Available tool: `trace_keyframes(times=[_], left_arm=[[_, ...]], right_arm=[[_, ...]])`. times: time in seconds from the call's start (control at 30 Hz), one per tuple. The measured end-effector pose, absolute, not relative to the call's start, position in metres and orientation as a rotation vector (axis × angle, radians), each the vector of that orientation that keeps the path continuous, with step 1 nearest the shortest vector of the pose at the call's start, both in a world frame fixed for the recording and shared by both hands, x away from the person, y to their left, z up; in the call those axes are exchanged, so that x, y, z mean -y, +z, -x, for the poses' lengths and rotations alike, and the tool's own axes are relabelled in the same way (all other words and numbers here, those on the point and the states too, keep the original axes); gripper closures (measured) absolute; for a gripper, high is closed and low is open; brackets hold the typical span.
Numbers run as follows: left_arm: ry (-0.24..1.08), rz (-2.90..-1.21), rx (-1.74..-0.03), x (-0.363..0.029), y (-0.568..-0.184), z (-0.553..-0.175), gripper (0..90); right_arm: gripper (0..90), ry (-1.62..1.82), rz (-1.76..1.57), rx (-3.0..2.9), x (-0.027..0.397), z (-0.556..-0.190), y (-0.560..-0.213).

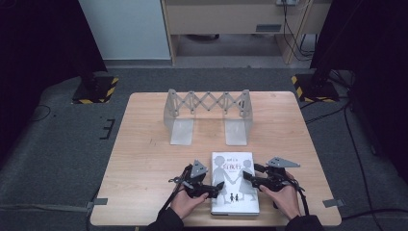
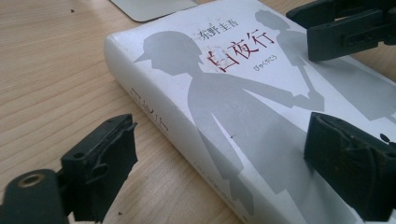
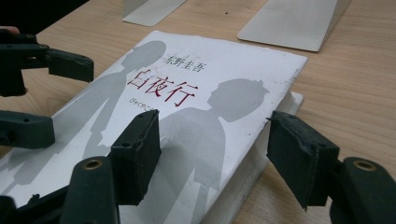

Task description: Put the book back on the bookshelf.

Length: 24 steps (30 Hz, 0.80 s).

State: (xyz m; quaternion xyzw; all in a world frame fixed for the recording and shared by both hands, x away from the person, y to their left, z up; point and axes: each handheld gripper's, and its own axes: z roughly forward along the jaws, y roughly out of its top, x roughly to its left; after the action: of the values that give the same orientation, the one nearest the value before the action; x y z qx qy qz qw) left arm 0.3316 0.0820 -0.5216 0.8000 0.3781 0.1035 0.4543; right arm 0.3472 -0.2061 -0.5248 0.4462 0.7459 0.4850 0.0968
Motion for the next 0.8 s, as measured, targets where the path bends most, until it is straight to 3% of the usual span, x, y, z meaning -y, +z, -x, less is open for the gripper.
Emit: trace_keyframes(times=[0.4,0.8], left_arm=[[0.155,-1.912,-0.926,-0.071,-0.534,-0.332,0.2],[0.118,-1.891,-0.985,-0.07,-0.535,-0.331,0.0]], right_arm=[[30.7,1.483,-1.368,-2.208,0.206,-0.352,-0.53],[30.2,1.51,-1.379,-2.213,0.204,-0.353,-0.532]])
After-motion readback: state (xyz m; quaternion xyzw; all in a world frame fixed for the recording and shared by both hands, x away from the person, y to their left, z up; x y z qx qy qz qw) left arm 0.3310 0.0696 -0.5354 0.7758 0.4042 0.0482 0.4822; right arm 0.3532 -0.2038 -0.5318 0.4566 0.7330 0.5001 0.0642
